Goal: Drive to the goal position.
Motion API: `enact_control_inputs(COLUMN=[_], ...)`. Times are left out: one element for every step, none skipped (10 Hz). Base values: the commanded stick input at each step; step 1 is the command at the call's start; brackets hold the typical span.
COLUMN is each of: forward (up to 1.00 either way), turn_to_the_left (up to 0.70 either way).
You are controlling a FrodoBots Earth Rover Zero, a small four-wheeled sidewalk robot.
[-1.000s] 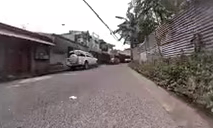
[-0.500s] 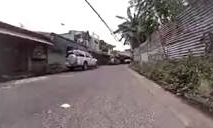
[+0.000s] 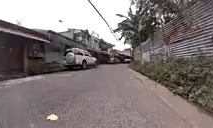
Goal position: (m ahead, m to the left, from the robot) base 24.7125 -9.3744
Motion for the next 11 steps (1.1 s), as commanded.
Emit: enact_control_inputs(forward=[0.7, 0.7, 0.7, 0.7, 0.7, 0.7, 0.7, 0.7, 0.7, 0.7, 0.7], turn_to_the_left=[0.0, 0.0, 0.0, 0.0, 0.01, 0.01, 0.01, 0.01, 0.01, 0.01, 0.01])
